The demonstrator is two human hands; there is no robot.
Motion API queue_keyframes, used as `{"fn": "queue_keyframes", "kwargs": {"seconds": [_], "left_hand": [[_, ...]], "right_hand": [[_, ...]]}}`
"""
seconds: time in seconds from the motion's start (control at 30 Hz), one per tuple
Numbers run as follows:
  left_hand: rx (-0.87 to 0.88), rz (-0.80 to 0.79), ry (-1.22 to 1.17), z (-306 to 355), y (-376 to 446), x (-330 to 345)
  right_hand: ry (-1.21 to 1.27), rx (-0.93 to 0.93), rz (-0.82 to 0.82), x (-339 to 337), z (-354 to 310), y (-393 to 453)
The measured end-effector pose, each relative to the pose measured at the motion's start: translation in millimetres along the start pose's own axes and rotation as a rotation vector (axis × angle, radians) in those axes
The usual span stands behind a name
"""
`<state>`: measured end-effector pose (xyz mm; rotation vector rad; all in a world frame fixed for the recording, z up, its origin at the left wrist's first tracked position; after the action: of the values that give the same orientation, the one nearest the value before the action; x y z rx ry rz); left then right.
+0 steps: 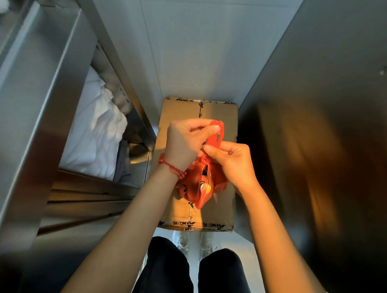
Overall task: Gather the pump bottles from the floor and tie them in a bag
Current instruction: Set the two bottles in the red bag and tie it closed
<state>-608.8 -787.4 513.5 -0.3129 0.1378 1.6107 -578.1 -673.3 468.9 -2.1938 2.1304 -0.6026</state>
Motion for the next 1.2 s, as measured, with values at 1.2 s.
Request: {"fn": "queue_keyframes", "kwargs": {"seconds": [1.2], "left_hand": [[-0.162, 0.563, 0.826, -44.8, -326.7, -66.6]], "right_hand": [[0.087, 0.293, -0.171, 10.1, 31.3, -193.0]]}}
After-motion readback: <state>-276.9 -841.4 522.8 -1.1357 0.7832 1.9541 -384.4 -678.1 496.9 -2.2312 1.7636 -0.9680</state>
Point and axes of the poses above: each hand's wrist, its own y-axis towards the middle knuckle, its own x-axis out of the palm, z = x × y, the point moved 10 cm from there along y, towards the middle knuckle, and after that the axes turned 9 degrees about y, right-handed, at the moved point
